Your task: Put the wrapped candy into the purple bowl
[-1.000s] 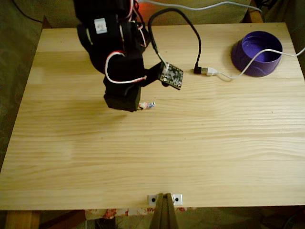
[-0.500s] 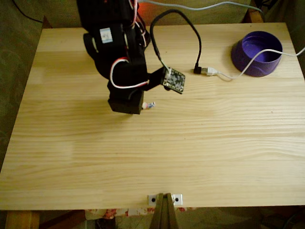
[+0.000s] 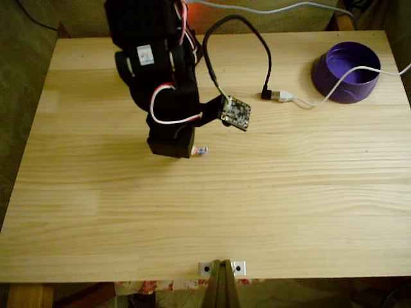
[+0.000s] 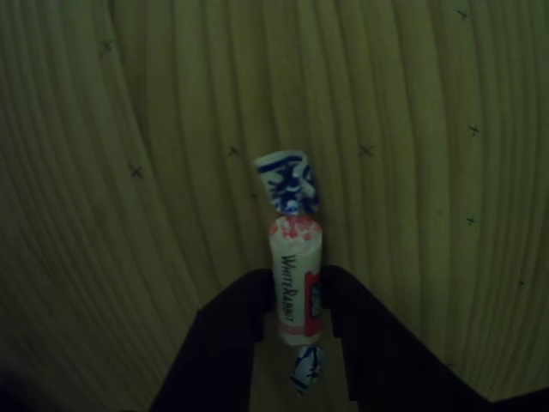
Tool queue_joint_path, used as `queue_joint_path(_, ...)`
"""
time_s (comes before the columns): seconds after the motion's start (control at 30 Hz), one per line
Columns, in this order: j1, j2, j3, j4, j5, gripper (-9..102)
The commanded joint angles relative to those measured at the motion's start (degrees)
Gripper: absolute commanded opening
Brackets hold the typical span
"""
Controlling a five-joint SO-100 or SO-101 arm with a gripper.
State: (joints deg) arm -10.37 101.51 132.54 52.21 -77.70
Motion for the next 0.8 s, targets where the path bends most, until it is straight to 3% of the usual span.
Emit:
queue_joint_path(0.0,-0.18,1.32,-2.11,0.44,2.37,-2)
queue_joint_path(0.2,-2.02,5.1,-3.08,2.37,11.6,-2)
queue_joint_path(0.5,-11.95,16.26,-11.43,7.29,48.6,-2)
queue_joint_path(0.77,-24.43,19.69,-21.01,5.98,72.42,-2)
